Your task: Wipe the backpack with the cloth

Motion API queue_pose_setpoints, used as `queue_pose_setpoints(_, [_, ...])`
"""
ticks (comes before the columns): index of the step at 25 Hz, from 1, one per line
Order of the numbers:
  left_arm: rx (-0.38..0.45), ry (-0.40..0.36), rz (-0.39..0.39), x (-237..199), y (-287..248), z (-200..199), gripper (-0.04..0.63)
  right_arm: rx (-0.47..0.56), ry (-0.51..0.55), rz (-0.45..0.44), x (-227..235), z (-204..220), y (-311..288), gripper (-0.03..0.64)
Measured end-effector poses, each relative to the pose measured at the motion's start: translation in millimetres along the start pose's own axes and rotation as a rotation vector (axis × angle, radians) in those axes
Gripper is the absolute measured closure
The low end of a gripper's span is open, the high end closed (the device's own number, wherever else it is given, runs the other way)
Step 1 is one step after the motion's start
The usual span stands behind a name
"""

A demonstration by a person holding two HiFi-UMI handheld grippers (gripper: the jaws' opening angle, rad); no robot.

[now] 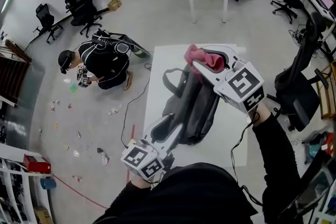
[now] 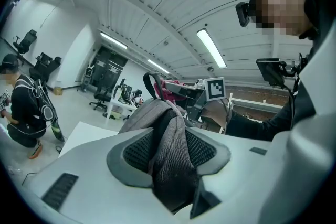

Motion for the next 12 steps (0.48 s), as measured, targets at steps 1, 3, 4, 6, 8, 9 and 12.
queue_pose_setpoints(1, [0.001,0.0,0.001,1,0,2,0.4,-0.01,0.031,-0.061,-16,-6,-2,0.476])
queue_pose_setpoints(3, [0.004,0.002,-0.001,1,1,4,0.402,-0.023,0.087,-0.181,-52,-16,-6,0.481])
queue_pose_setpoints(4, [0.004,0.004,-0.003,0,1,4,0.403,-0.023,0.11,-0.228,-70,-21,-7,0.483])
queue_pose_setpoints(6, [0.006,0.01,-0.007,0,3,4,0.403,-0.013,0.135,-0.292,-97,-30,-5,0.494])
queue_pose_setpoints(8, [0.011,0.019,-0.011,-1,6,4,0.403,0.007,0.108,-0.348,-118,-36,0,0.502])
queue_pose_setpoints(9, [0.014,0.023,-0.011,-2,7,5,0.403,0.022,0.076,-0.377,-125,-38,2,0.506])
queue_pose_setpoints(12, [0.017,0.019,-0.015,-3,8,4,0.405,0.053,0.009,-0.426,-140,-41,11,0.508])
Point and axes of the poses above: the fingertips, and each gripper's own axes: y backward along the fingers, x to its right, z out of its underside, the point moved 10 cm from there along y, backward along the fingers, and after that the axes turned 10 degrees about x, right-handed, at the moved point
